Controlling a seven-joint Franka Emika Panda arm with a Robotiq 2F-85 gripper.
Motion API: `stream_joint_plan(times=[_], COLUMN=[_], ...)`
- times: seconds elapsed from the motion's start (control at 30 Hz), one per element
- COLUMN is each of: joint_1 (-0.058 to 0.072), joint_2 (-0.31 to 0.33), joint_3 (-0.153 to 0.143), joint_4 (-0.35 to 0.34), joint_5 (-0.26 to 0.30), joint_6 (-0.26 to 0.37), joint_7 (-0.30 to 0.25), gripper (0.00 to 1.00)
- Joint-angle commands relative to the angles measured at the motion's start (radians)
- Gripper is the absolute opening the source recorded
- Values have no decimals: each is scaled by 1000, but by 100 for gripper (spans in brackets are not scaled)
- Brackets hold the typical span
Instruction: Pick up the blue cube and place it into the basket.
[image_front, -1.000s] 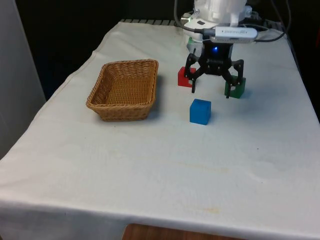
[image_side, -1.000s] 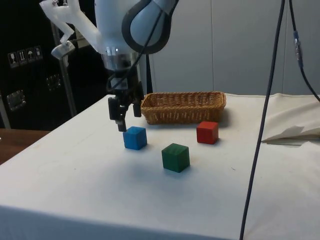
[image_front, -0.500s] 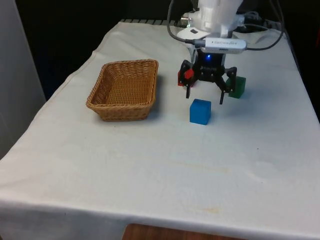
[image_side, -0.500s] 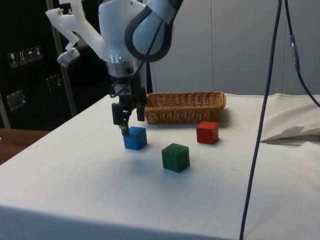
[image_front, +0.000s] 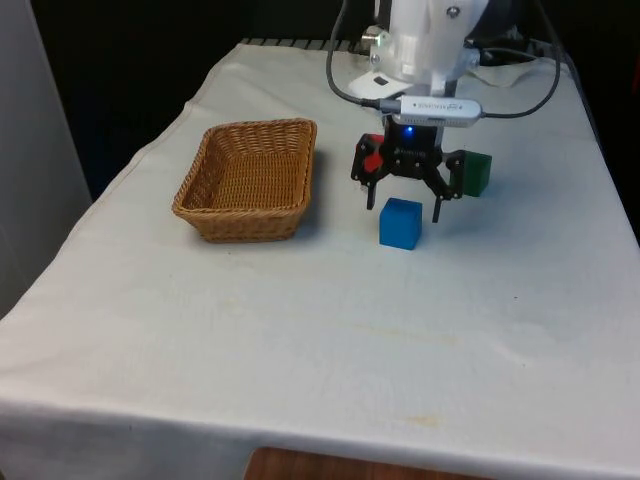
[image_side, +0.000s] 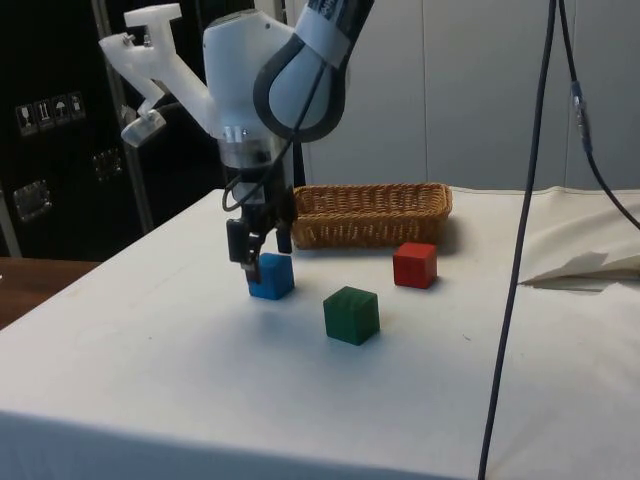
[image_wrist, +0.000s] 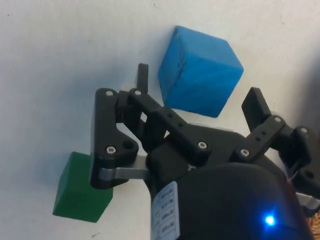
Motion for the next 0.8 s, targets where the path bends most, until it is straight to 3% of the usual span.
stream_joint_plan(times=[0.0,0.23,0.27,0.3,0.33,0.43,0.47,0.53,0.57,0.6,0.63,0.67,0.77], joint_1=[12,9,0,9,9,8,8,8,8,8,0,8,8], joint_2=[6,21,15,22,23,25,26,26,27,27,22,27,27], joint_3=[-15,-13,-1,-13,-13,-13,-13,-13,-13,-13,-3,-13,-13], joint_4=[3,8,6,8,8,8,8,8,8,8,7,8,8], joint_5=[-18,-36,-22,-37,-39,-44,-45,-46,-46,-46,-34,-46,-46], joint_6=[11,17,4,19,20,22,22,23,23,23,12,24,24], joint_7=[20,47,31,49,51,58,60,61,62,62,50,62,62], gripper=[100,100,97,97,90,52,29,7,1,1,1,1,2])
